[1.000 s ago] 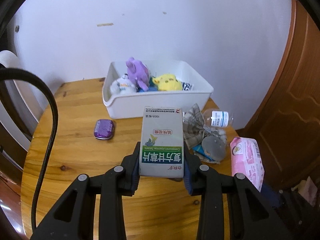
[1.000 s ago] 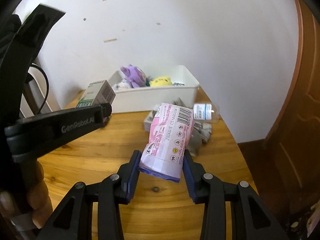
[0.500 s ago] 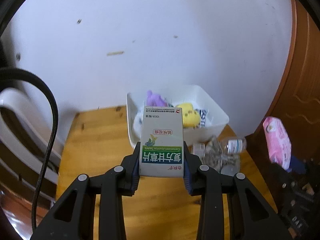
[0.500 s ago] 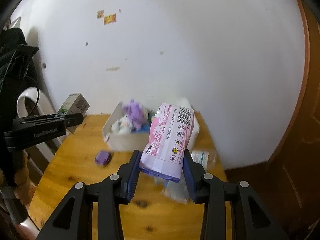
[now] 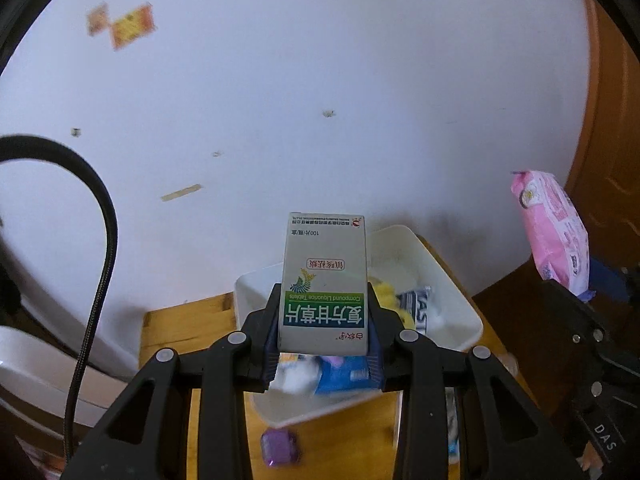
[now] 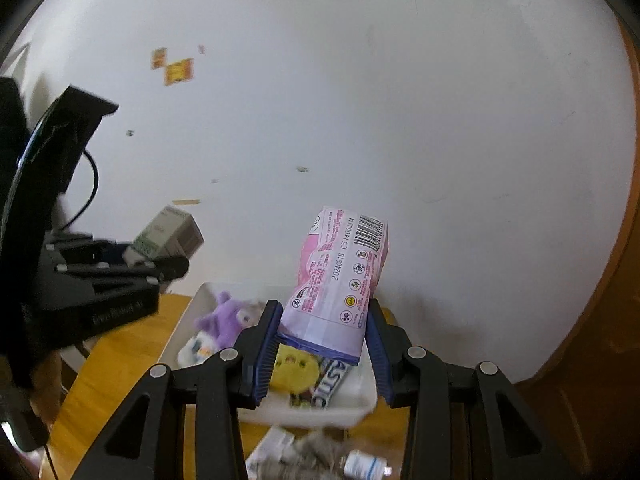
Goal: Organize objects
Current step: 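Lift the medicine box and tissue pack and carry both over the tray, then open both tools to drop the box and tissue pack into the tray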
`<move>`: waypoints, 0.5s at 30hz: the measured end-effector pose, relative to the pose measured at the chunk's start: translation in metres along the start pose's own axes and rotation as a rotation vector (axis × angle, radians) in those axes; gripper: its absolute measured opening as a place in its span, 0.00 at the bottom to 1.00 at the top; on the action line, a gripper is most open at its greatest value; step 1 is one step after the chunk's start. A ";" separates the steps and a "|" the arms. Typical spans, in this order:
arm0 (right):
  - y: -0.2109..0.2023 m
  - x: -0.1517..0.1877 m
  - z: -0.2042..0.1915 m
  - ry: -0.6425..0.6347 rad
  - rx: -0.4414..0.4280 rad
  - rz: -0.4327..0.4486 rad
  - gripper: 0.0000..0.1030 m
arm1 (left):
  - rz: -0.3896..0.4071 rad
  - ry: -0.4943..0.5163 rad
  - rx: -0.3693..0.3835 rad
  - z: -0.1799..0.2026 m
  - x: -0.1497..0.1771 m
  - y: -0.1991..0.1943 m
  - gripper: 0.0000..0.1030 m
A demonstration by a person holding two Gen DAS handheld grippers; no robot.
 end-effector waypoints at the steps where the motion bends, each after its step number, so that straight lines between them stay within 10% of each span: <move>1: 0.010 -0.004 0.001 -0.003 0.000 -0.010 0.41 | -0.011 -0.007 0.007 0.000 -0.005 0.011 0.37; 15: 0.195 0.005 0.029 0.012 0.025 -0.243 0.41 | -0.178 -0.107 0.123 0.001 -0.031 0.169 0.38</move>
Point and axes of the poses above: each gripper's, at about its wrist camera, not at the fingertips, and y roughly the way its jaws point, z to its right, x to its underside, the point moved 2 cm from there along y, roughly the way its jaws point, and after that the axes turned 10 degrees about y, right-handed, at the moved point
